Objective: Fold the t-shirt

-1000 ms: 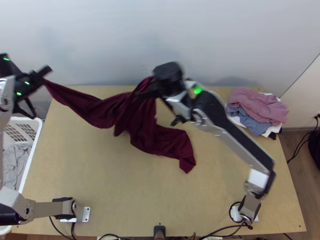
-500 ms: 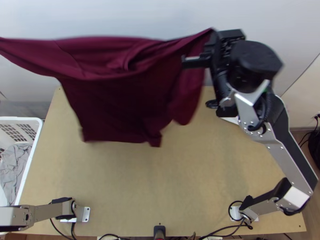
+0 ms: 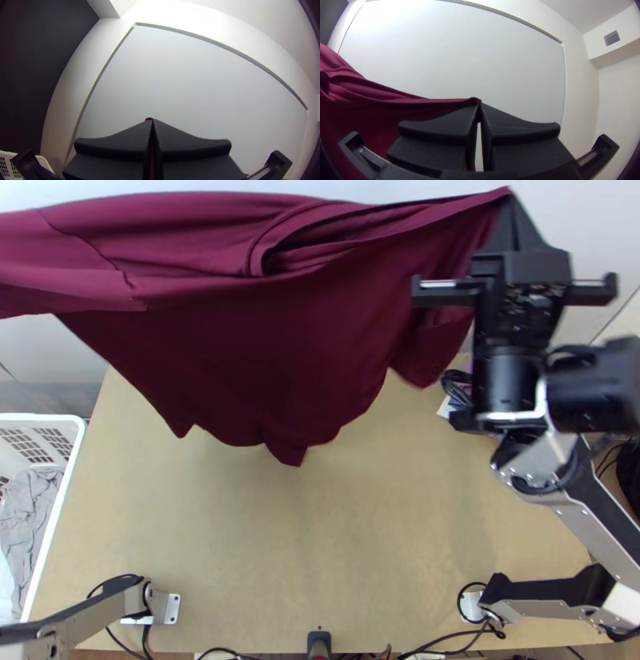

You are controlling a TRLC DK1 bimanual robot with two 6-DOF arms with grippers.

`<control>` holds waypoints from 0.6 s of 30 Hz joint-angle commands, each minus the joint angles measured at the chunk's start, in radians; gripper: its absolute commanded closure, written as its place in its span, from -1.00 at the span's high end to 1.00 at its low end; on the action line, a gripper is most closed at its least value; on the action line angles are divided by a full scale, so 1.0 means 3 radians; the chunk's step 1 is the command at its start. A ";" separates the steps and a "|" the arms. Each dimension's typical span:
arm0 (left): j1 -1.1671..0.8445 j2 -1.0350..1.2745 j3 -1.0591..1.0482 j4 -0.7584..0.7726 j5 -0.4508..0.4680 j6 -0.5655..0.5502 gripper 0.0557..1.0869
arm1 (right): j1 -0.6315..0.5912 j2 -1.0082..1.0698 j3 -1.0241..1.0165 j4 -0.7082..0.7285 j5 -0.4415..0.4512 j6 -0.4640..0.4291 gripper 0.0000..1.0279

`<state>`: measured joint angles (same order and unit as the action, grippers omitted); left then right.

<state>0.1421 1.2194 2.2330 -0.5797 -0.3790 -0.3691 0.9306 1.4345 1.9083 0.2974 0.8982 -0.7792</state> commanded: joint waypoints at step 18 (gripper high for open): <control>-0.0034 -0.0721 -0.0239 0.0112 0.0123 0.0422 -0.92 | 0.0498 -0.0676 -0.0235 0.0487 0.0192 -0.0798 -0.95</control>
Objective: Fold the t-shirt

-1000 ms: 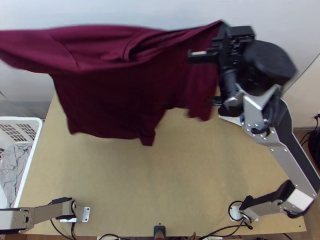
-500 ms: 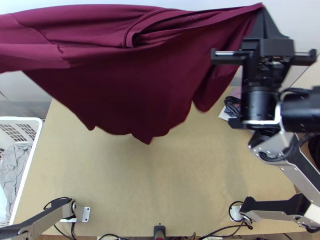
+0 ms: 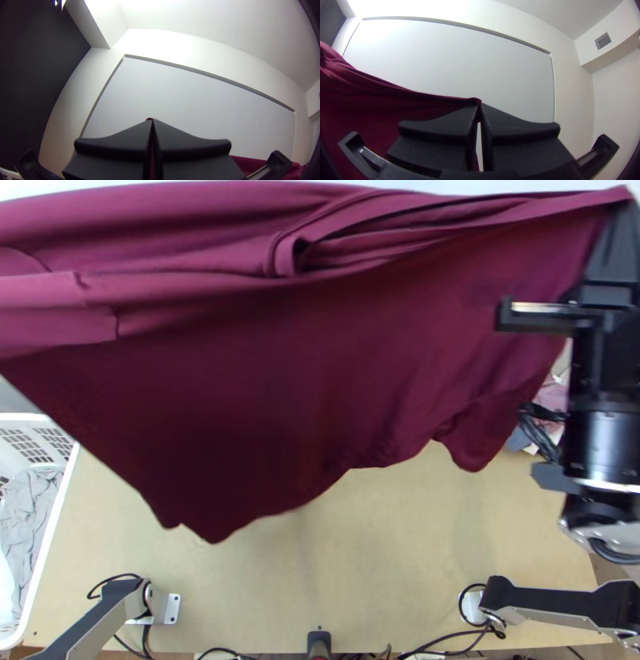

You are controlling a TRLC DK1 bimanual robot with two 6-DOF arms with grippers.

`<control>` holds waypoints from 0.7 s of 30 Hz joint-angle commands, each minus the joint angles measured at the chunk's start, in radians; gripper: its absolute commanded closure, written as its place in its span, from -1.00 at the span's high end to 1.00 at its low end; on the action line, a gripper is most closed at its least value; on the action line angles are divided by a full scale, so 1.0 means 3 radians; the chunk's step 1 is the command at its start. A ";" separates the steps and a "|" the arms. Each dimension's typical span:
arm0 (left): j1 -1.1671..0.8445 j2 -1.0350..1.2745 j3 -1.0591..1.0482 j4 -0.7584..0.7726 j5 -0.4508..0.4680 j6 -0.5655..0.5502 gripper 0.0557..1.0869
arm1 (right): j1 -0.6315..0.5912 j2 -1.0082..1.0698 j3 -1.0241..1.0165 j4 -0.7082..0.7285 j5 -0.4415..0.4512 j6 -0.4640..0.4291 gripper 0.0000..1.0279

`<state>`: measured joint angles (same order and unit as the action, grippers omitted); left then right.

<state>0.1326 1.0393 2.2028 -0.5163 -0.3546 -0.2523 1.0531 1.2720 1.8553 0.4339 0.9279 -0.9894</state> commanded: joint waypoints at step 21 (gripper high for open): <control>-0.0288 0.0923 -0.1580 -0.0002 0.0042 -0.0703 -0.92 | -0.0708 -0.0042 -0.1490 -0.1032 -0.0194 0.1764 -0.95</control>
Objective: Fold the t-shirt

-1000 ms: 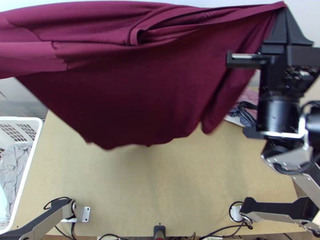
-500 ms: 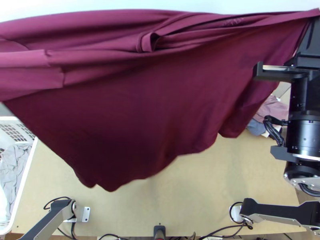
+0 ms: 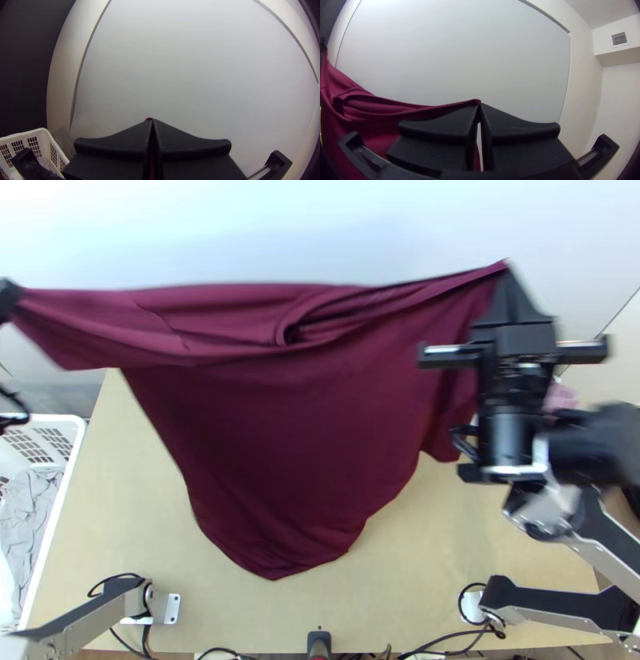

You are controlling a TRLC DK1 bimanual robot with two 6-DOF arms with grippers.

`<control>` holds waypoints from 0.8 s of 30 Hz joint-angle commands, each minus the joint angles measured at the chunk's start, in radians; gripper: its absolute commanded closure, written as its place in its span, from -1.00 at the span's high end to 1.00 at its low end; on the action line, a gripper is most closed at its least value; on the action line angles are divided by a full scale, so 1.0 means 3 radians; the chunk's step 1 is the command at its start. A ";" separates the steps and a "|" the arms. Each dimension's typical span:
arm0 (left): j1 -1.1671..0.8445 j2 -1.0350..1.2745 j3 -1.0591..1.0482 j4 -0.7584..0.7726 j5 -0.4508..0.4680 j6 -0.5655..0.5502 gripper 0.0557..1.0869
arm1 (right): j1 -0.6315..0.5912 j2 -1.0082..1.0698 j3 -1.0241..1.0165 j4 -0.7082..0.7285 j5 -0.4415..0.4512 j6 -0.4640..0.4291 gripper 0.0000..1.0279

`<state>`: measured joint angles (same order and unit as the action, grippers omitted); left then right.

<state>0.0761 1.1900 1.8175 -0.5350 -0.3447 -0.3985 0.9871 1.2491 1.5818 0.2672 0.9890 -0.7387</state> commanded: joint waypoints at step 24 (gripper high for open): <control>-0.0111 0.2911 0.0793 0.0817 -0.0002 -0.0262 -0.92 | -0.1823 0.1967 -0.0548 0.0019 -0.1016 0.2273 -0.95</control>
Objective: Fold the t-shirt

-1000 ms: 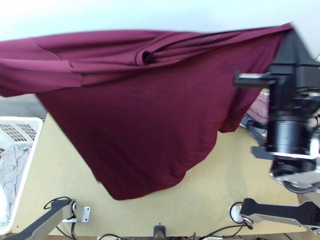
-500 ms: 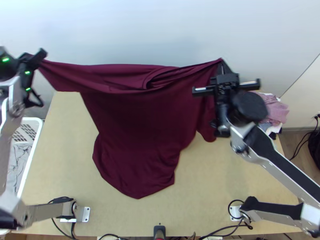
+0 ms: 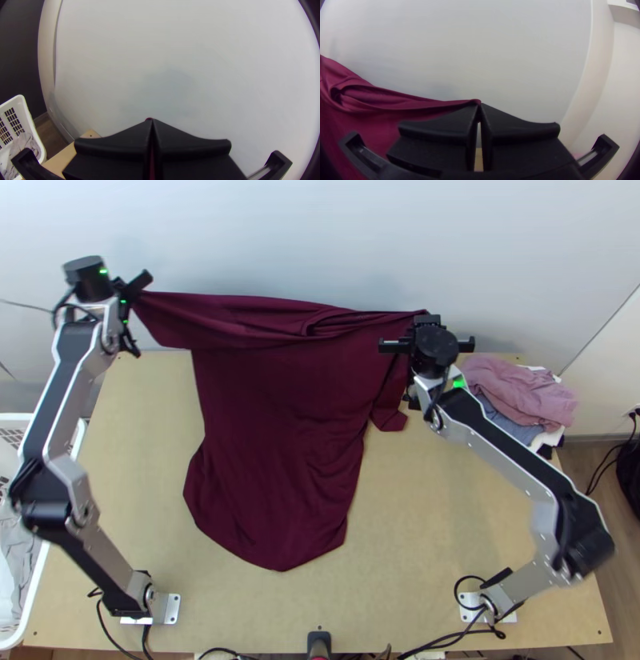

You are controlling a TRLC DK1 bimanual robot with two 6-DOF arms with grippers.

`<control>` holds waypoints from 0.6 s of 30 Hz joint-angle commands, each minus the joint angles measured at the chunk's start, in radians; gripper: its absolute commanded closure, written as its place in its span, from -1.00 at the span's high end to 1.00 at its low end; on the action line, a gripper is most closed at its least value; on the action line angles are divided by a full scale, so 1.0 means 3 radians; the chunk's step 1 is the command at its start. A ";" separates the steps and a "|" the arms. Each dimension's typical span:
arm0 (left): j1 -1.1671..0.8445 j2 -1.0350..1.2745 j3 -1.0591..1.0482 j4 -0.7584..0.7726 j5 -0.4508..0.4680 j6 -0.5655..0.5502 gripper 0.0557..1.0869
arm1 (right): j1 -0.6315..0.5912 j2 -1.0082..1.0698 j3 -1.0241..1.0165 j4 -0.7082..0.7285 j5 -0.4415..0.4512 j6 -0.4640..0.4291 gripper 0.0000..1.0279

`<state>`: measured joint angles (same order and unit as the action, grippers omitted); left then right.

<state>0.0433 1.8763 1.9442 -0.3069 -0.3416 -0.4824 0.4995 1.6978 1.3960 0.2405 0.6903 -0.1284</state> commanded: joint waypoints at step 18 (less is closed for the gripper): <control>0.0040 0.1549 0.0934 0.0307 -0.0175 0.0140 -0.92 | -0.0213 0.1566 0.0849 0.0303 0.0465 0.0300 -0.95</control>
<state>0.0460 2.2688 2.1914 -0.2230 -0.3794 -0.4427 0.4305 2.0491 1.5444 0.3286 0.7372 -0.0292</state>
